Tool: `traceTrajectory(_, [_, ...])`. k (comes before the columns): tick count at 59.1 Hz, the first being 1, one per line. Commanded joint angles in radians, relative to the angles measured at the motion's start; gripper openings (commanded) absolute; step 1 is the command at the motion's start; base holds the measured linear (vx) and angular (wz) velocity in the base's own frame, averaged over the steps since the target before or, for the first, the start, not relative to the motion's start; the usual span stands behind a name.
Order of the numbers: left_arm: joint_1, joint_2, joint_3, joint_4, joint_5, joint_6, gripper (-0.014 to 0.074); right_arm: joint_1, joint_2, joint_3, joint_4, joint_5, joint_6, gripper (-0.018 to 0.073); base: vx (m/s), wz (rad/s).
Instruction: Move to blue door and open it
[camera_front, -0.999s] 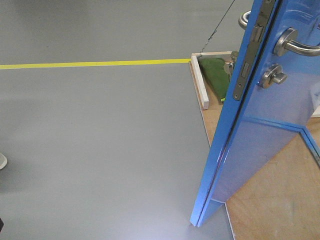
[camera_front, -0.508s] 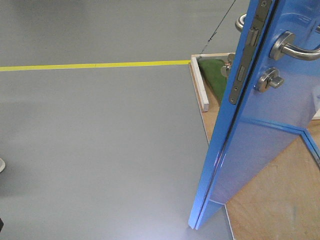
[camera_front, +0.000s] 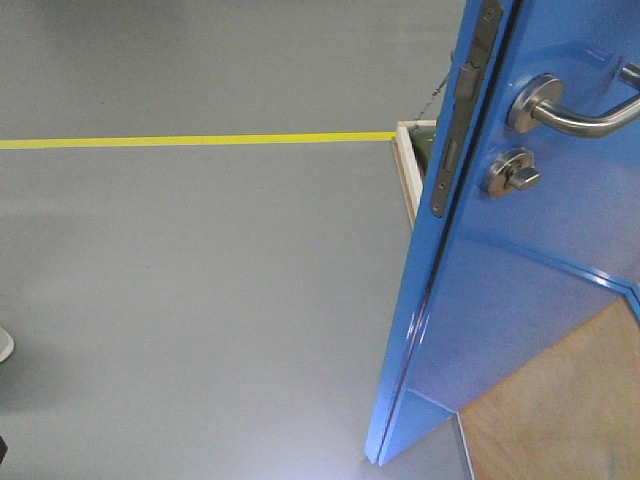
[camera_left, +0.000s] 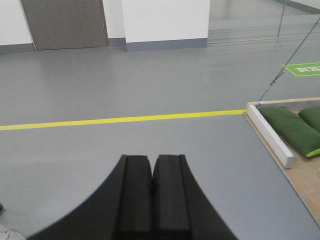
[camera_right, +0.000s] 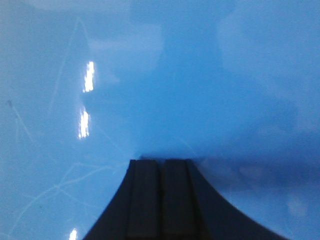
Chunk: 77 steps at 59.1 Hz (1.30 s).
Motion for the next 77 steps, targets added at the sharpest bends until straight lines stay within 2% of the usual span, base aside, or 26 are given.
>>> traceTrajectory(1, [-0.006, -0.012, -0.026, -0.002, -0.085, -0.007, 0.0073, 0.004, -0.01, -0.029, 0.061, -0.059, -0.009, 0.0012, 0.18, 0.15])
traceTrajectory(77, [-0.006, -0.012, -0.026, -0.002, -0.085, -0.007, 0.0073, 0.004, -0.01, -0.029, 0.06, -0.056, -0.009, 0.0012, 0.19, 0.15])
